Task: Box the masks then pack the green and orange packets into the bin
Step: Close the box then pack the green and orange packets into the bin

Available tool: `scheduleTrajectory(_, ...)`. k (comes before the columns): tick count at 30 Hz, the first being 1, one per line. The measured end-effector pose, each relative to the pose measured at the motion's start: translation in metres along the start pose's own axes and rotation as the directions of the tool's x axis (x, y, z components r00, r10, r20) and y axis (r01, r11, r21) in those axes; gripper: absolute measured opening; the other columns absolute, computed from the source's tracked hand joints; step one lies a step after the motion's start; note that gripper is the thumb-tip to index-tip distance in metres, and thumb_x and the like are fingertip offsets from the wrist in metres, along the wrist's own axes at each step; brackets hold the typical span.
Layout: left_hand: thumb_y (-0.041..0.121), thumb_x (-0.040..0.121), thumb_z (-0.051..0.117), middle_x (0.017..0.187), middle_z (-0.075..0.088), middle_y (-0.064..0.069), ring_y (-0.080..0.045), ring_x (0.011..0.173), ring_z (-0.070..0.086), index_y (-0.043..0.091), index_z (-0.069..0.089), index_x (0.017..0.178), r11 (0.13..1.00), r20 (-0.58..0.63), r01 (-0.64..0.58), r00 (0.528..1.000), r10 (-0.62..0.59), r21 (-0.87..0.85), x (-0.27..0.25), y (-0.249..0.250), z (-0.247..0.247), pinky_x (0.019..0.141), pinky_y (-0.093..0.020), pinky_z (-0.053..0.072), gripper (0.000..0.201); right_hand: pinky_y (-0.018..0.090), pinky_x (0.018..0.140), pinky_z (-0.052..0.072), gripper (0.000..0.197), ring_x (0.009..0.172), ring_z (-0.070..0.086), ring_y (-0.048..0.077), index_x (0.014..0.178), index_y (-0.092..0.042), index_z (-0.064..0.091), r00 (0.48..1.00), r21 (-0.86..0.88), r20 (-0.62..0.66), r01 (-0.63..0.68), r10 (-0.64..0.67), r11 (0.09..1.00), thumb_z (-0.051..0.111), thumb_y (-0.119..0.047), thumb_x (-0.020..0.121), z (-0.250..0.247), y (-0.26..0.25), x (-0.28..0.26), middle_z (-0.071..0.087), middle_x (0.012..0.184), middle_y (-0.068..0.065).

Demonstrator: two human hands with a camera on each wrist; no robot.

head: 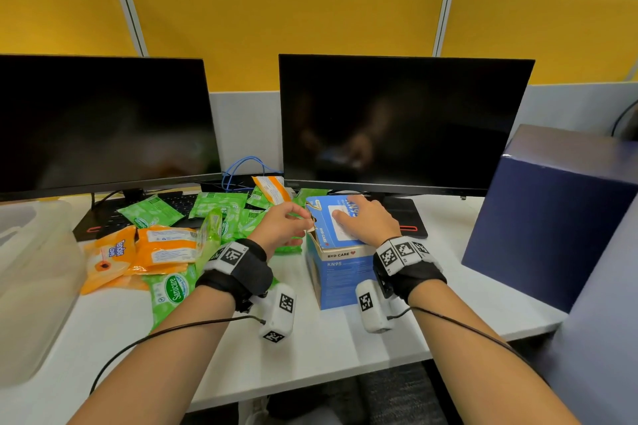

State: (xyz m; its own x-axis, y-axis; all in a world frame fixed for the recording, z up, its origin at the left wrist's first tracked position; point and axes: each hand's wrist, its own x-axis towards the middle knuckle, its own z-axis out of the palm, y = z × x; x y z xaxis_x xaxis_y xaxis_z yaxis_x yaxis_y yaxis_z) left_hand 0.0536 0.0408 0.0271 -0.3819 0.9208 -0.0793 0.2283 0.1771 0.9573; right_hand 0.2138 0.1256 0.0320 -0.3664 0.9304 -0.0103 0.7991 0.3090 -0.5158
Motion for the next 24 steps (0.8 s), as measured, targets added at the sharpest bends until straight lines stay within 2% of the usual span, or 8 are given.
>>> scheduleTrajectory(3, 0.007, 0.097, 0.049, 0.096, 0.059, -0.011, -0.014, 0.071, 0.057, 0.012, 0.058, 0.098, 0.994, -0.005, -0.059, 0.998, 0.060, 0.092, 0.000, 0.002, -0.001, 0.064, -0.025, 0.053, 0.011, 0.043, 0.095, 0.042, 0.070, 0.124, 0.046, 0.029, 0.145, -0.037, 0.027, 1.000, -0.033, -0.011, 0.019, -0.019, 0.999, 0.048, -0.067, 0.085, 0.001, -0.001, -0.003, 0.036, 0.142, 0.009)
scheduleTrajectory(5, 0.007, 0.097, 0.048, 0.092, 0.058, -0.009, -0.014, 0.068, 0.056, 0.013, 0.058, 0.100, 0.976, -0.015, -0.100, 0.994, 0.105, 0.191, 0.000, 0.001, -0.002, 0.059, -0.022, 0.052, 0.012, 0.050, 0.102, 0.035, 0.077, 0.134, 0.034, 0.032, 0.146, -0.041, 0.024, 0.999, -0.072, -0.001, 0.035, -0.035, 0.997, 0.048, -0.073, 0.080, 0.000, -0.004, -0.005, 0.026, 0.150, 0.009)
scheduleTrajectory(8, 0.008, 0.096, 0.047, 0.085, 0.058, -0.006, -0.015, 0.067, 0.055, 0.015, 0.056, 0.103, 0.940, -0.017, -0.141, 0.988, 0.154, 0.312, 0.000, 0.001, -0.002, 0.056, -0.023, 0.050, 0.013, 0.058, 0.110, 0.023, 0.085, 0.138, 0.027, 0.034, 0.147, -0.041, 0.022, 0.999, -0.166, 0.051, 0.018, -0.010, 0.986, 0.043, -0.081, 0.075, 0.000, -0.011, -0.005, 0.023, 0.153, 0.010)
scheduleTrajectory(12, 0.009, 0.096, 0.040, 0.077, 0.054, -0.005, -0.016, 0.061, 0.050, 0.013, 0.053, 0.098, 0.936, 0.005, -0.107, 0.994, 0.112, 0.336, 0.002, 0.004, -0.001, 0.054, -0.025, 0.047, 0.014, 0.061, 0.112, 0.012, 0.080, 0.143, 0.015, 0.036, 0.147, -0.040, 0.024, 0.999, -0.186, 0.029, -0.013, 0.019, 0.982, 0.050, -0.073, 0.078, 0.003, -0.016, -0.004, 0.018, 0.155, 0.012)
scheduleTrajectory(15, 0.013, 0.098, 0.040, 0.077, 0.052, -0.005, -0.015, 0.058, 0.047, 0.013, 0.049, 0.093, 0.961, 0.000, -0.054, 0.998, 0.056, 0.271, 0.003, 0.005, -0.002, 0.053, -0.025, 0.047, 0.010, 0.061, 0.112, 0.010, 0.068, 0.144, 0.011, 0.035, 0.144, -0.040, 0.030, 0.995, -0.136, -0.042, 0.079, -0.085, 0.988, 0.055, -0.059, 0.084, 0.004, -0.020, -0.001, 0.018, 0.155, 0.011)
scheduleTrajectory(17, 0.013, 0.097, 0.043, 0.078, 0.051, -0.006, -0.015, 0.057, 0.047, 0.014, 0.049, 0.089, 0.985, 0.020, -0.019, 1.000, 0.016, 0.174, 0.004, 0.003, -0.004, 0.056, -0.026, 0.047, 0.010, 0.060, 0.112, 0.011, 0.063, 0.143, 0.016, 0.031, 0.143, -0.039, 0.033, 0.986, -0.105, -0.023, 0.163, -0.166, 0.981, 0.055, -0.057, 0.086, 0.007, -0.021, -0.001, 0.023, 0.154, 0.008)
scheduleTrajectory(20, 0.013, 0.095, 0.051, 0.080, 0.052, -0.006, -0.014, 0.059, 0.047, 0.015, 0.051, 0.089, 0.998, 0.053, 0.003, 0.999, -0.007, 0.068, 0.002, 0.000, -0.004, 0.057, -0.026, 0.048, 0.007, 0.062, 0.111, 0.011, 0.061, 0.141, 0.023, 0.029, 0.140, -0.042, 0.036, 0.986, -0.093, 0.027, 0.167, -0.165, 0.982, 0.054, -0.060, 0.085, 0.010, -0.021, -0.001, 0.030, 0.150, 0.004)
scheduleTrajectory(24, 0.010, 0.096, 0.050, 0.083, 0.054, -0.005, -0.014, 0.065, 0.052, 0.014, 0.049, 0.092, 0.997, 0.040, 0.052, 0.998, -0.049, -0.060, 0.001, -0.001, -0.003, 0.063, -0.027, 0.050, 0.005, 0.065, 0.110, 0.010, 0.057, 0.140, 0.023, 0.030, 0.137, -0.047, 0.037, 0.983, -0.080, 0.058, 0.179, -0.174, 0.981, 0.057, -0.056, 0.085, 0.007, -0.024, -0.001, 0.031, 0.149, 0.005)
